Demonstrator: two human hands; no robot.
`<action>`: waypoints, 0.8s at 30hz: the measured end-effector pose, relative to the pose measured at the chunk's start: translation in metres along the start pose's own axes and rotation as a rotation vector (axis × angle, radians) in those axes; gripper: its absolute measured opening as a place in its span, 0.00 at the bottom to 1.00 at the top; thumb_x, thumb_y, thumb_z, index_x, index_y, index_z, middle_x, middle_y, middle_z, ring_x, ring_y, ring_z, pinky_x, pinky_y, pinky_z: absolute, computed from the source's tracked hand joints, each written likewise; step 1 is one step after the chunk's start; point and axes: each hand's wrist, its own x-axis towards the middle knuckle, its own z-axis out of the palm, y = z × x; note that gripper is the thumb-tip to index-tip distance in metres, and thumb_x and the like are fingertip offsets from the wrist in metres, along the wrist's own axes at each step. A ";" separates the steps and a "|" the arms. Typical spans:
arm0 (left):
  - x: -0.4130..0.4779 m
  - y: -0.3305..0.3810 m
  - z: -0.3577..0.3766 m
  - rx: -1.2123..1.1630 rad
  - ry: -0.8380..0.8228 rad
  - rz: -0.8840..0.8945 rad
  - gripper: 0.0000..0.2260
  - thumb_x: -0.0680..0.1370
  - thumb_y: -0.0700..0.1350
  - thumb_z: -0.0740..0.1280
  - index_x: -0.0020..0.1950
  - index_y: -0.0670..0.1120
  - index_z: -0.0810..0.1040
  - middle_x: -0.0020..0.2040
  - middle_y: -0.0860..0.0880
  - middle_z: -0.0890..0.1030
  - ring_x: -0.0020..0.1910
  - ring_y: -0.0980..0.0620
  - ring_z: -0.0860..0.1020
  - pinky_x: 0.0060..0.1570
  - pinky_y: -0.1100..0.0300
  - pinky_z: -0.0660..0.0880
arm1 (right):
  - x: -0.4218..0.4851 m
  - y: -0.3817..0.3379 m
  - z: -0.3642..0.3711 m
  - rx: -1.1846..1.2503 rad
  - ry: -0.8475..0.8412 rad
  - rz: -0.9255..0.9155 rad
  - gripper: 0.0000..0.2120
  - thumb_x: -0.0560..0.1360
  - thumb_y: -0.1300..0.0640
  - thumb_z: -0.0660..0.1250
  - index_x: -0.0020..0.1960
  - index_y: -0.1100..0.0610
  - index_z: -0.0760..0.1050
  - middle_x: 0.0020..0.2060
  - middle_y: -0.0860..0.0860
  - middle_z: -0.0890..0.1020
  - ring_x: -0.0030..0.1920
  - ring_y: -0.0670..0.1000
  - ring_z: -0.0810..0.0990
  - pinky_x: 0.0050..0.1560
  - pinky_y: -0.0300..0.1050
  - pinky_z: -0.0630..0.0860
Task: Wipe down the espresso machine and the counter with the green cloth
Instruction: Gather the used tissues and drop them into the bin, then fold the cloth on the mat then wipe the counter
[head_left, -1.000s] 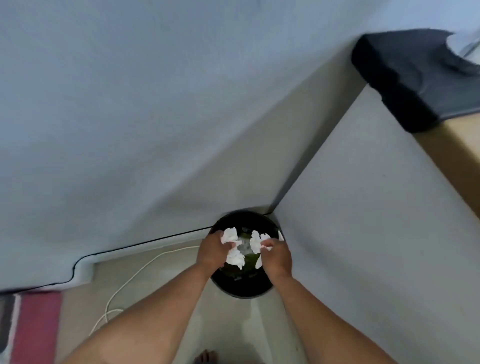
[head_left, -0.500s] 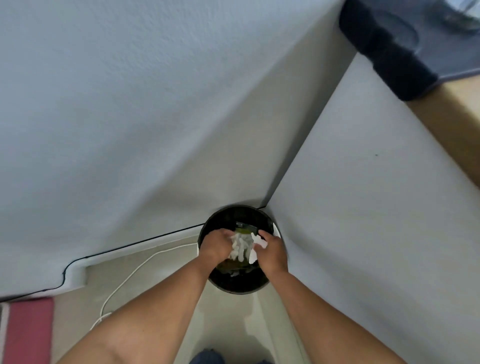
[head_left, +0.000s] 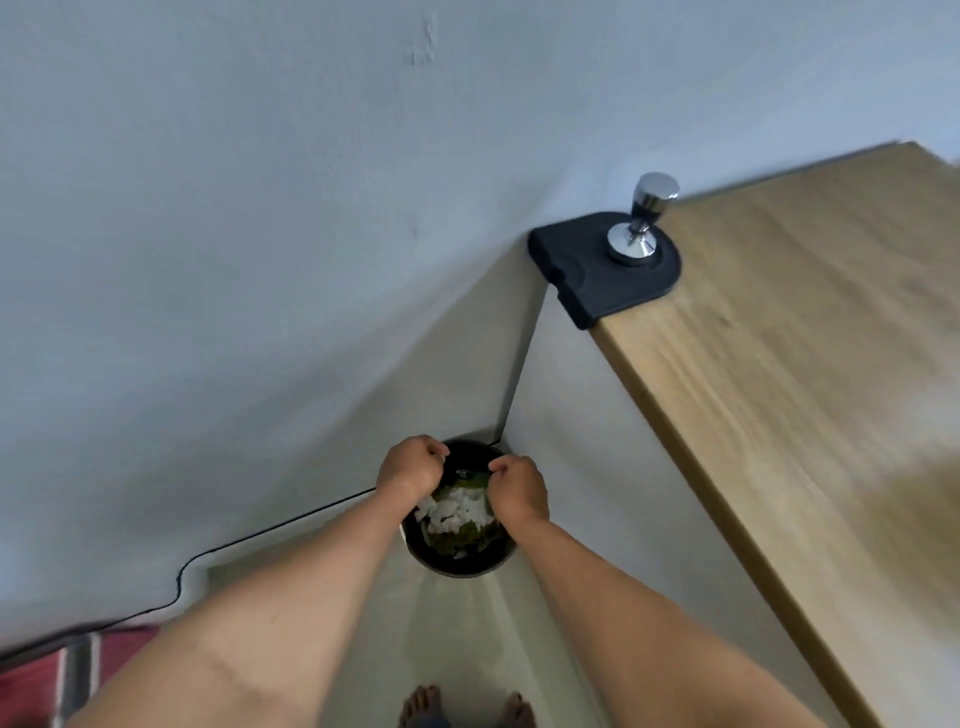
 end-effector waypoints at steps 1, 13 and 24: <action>-0.013 0.013 -0.012 0.011 -0.005 0.023 0.12 0.78 0.42 0.59 0.51 0.53 0.82 0.57 0.50 0.82 0.55 0.49 0.78 0.52 0.61 0.74 | -0.013 -0.008 -0.016 0.015 0.012 -0.001 0.16 0.78 0.61 0.56 0.58 0.51 0.79 0.61 0.50 0.78 0.59 0.53 0.78 0.60 0.43 0.74; -0.132 0.173 -0.113 0.249 0.148 0.446 0.11 0.78 0.50 0.60 0.53 0.56 0.82 0.54 0.53 0.83 0.53 0.47 0.80 0.49 0.57 0.77 | -0.140 -0.085 -0.178 -0.068 0.242 -0.372 0.15 0.80 0.59 0.57 0.60 0.55 0.79 0.58 0.55 0.78 0.58 0.57 0.77 0.55 0.48 0.73; -0.215 0.335 -0.023 0.384 -0.061 0.866 0.11 0.76 0.49 0.61 0.51 0.57 0.82 0.55 0.52 0.83 0.54 0.48 0.79 0.50 0.58 0.74 | -0.205 0.031 -0.343 -0.070 0.660 -0.073 0.15 0.78 0.58 0.58 0.59 0.53 0.80 0.56 0.54 0.80 0.58 0.57 0.77 0.55 0.49 0.72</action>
